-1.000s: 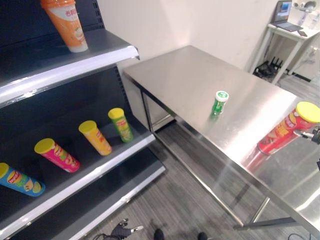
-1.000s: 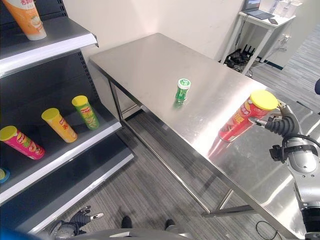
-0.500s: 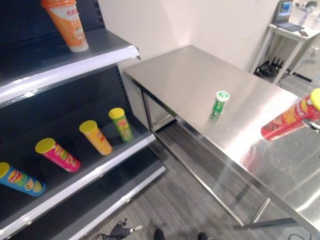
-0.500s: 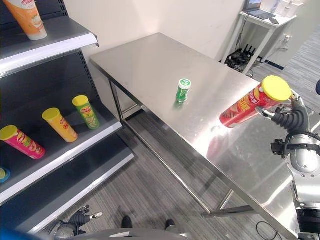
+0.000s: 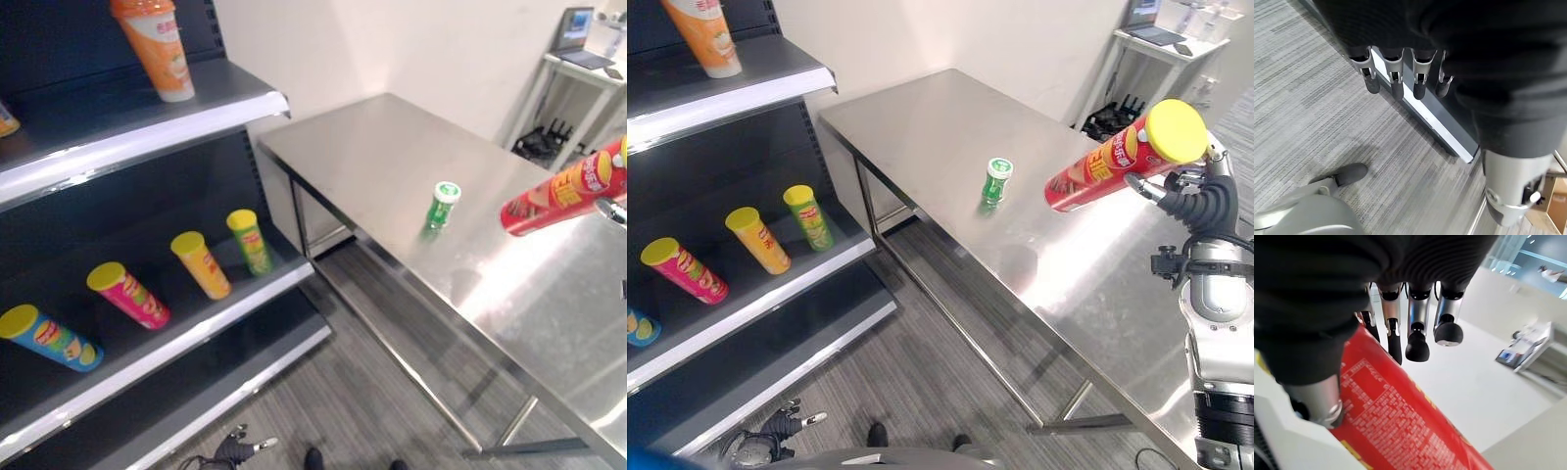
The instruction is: Put the goods on the table back onto the shelves and tidy them up.
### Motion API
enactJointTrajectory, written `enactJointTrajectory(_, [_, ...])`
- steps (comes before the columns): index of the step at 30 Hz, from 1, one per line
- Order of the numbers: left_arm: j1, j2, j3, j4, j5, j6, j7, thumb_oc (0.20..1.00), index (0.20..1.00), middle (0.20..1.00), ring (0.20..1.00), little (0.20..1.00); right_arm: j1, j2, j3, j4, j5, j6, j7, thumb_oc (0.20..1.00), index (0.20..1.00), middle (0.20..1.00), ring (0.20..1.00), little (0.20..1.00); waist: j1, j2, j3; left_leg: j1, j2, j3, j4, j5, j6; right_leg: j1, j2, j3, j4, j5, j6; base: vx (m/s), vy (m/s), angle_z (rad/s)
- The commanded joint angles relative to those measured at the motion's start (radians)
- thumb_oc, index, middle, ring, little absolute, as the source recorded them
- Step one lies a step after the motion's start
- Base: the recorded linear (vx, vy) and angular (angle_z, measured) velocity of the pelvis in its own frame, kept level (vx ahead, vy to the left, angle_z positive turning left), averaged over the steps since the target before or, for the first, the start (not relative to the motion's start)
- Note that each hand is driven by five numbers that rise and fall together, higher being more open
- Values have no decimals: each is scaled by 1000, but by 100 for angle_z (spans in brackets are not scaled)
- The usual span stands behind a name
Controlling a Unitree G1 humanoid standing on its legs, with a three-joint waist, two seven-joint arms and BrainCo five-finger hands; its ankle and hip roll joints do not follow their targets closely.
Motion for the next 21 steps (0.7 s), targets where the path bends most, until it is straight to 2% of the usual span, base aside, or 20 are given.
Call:
enactJointTrajectory(1, [-61, 39, -7, 6, -19, -22, 10, 1000, 1000, 1000, 1000, 1000, -132, -76, -33, -52, 42, -78, -41, 200, 200, 200, 200, 200, 54, 11, 6, 47, 111, 24, 17, -87, -104, 16, -14, -47, 19, -119, 40, -54, -81, 26])
enactJointTrajectory(5, [-52, 32, -4, 12, -27, -20, 4, 1000, 1000, 1000, 1000, 1000, -129, -89, -31, -49, 39, -76, -32, 200, 200, 200, 200, 200, 69, 20, 20, 26, 133, -6, 21, -58, -124, 22, 13, -63, 18, -139, 21, -73, -120, 24])
enactJointTrajectory(12, [-46, 23, -10, 6, -28, -20, -2, 1000, 1000, 1000, 1000, 1000, -103, -98, -65, -52, 49, -84, -25, 200, 200, 200, 200, 200, 70, 33, 29, 5, 155, -43, 22, -30, -147, 30, 44, -98, 18, -158, 0, -39, -73, 18])
enactJointTrajectory(21, [-43, 17, -14, 1, -27, -21, -6, 1000, 1000, 1000, 1000, 1000, -94, -88, -71, -63, 60, -88, -11, 200, 200, 200, 200, 200, 69, 40, 35, 10, 178, -60, 33, -21, -158, 40, 71, -89, 18, -170, -19, -16, -45, 8])
